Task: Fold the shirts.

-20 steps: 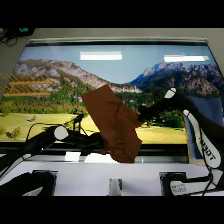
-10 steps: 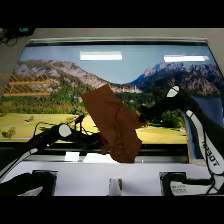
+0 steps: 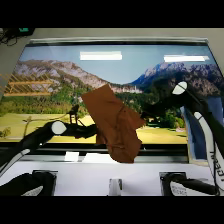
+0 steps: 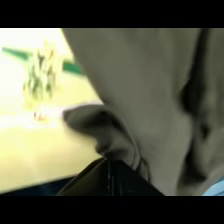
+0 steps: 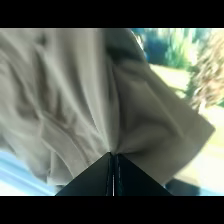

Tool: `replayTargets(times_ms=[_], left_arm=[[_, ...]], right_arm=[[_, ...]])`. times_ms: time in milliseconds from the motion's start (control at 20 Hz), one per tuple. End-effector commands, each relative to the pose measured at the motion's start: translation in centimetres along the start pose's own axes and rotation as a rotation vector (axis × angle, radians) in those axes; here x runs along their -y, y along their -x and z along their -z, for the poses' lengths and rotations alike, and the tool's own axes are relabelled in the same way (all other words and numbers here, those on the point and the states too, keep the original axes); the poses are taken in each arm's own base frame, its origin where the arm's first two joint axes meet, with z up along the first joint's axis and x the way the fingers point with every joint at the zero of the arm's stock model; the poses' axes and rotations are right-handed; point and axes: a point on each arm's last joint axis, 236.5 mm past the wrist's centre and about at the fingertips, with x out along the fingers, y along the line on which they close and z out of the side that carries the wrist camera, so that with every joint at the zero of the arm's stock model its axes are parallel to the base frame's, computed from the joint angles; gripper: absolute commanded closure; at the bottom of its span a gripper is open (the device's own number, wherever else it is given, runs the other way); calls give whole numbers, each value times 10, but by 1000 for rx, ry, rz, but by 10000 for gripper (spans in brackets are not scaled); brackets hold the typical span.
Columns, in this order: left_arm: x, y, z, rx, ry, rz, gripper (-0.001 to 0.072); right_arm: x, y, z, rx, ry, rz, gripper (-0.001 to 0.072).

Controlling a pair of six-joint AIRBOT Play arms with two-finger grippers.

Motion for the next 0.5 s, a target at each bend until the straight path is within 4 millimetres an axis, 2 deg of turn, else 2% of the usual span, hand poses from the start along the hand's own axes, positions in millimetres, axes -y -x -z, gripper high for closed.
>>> replayTargets(times_ms=[0, 100, 200, 250, 300, 350, 400, 450], left_arm=[[30, 91, -71, 277, -145, 47, 684], [58, 187, -120, 548, -193, 98, 684], [92, 316, -151, 884, -230, 173, 684], [109, 381, -153, 1048, -252, 207, 685], [126, 447, -148, 1212, -279, 237, 684], [141, 500, -136, 1343, -307, 257, 684], [155, 545, -121, 1458, -336, 272, 684], [168, 585, -104, 1560, -365, 283, 683]], right_arm=[[-13, 66, -33, 226, 117, 89, 698], [-34, 135, -58, 435, 212, 152, 698], [-62, 224, -75, 694, 286, 215, 697], [-78, 274, -75, 837, 310, 239, 697], [-96, 325, -70, 985, 332, 251, 697], [-113, 369, -59, 1112, 361, 251, 697], [-132, 410, -41, 1233, 394, 244, 697], [-145, 442, -23, 1328, 418, 240, 697]])
